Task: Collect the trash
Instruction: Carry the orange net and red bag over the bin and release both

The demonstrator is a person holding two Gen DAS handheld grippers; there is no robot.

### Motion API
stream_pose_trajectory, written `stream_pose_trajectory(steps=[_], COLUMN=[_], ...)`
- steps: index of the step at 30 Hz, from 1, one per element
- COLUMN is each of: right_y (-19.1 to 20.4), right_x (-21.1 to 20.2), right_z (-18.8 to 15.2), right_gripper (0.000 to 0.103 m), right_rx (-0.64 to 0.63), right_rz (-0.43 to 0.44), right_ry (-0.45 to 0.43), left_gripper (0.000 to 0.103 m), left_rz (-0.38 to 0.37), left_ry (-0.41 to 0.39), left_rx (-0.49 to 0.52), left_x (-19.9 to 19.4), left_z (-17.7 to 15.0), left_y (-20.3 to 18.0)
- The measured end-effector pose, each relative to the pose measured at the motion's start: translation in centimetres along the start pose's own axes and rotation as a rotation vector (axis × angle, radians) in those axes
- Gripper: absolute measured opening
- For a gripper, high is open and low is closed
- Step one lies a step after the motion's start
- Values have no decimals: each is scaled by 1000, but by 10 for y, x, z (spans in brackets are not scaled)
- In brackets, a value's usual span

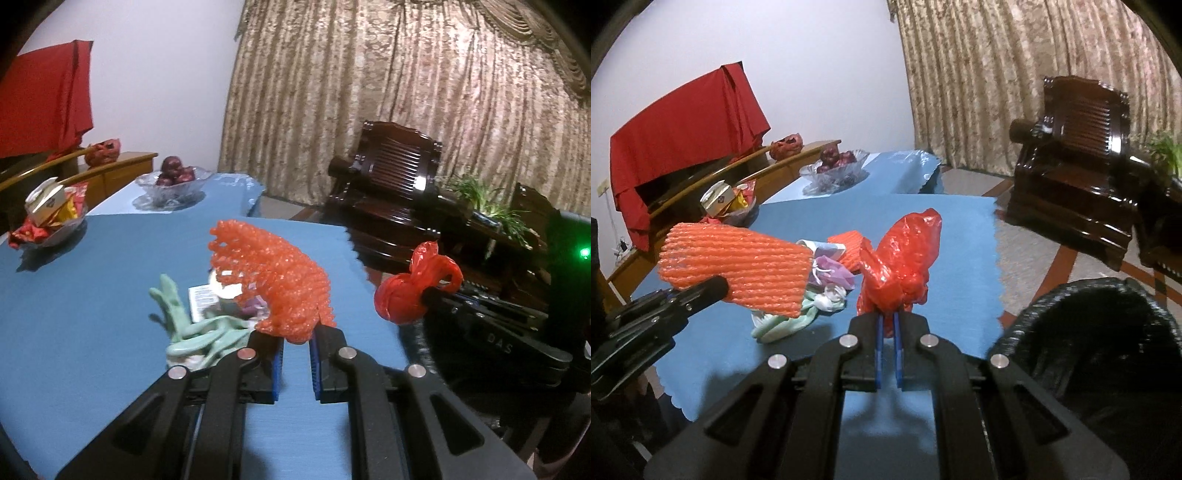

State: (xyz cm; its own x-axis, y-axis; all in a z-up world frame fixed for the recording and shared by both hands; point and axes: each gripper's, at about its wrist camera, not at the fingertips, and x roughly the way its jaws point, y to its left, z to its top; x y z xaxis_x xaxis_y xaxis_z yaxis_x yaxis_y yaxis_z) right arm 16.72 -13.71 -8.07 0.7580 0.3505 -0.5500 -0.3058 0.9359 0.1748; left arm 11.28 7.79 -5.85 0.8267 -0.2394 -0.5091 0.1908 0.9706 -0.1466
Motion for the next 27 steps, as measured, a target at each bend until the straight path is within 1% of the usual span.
stream_pose_trajectory(steps=[5, 14, 27], right_y=[-15, -46, -115], right_x=[-26, -60, -108], right_z=[-2, -13, -41], right_gripper=[4, 4, 4], right_rx=[6, 17, 81], right_rz=[-41, -119, -260], right_ry=[-19, -33, -41], left_gripper=[12, 12, 12], left_rz=[-46, -129, -272], left_ry=[0, 2, 49], left_rx=[28, 82, 163], left_x=[0, 7, 35], left_z=[1, 2, 2], left_y=[-24, -72, -151])
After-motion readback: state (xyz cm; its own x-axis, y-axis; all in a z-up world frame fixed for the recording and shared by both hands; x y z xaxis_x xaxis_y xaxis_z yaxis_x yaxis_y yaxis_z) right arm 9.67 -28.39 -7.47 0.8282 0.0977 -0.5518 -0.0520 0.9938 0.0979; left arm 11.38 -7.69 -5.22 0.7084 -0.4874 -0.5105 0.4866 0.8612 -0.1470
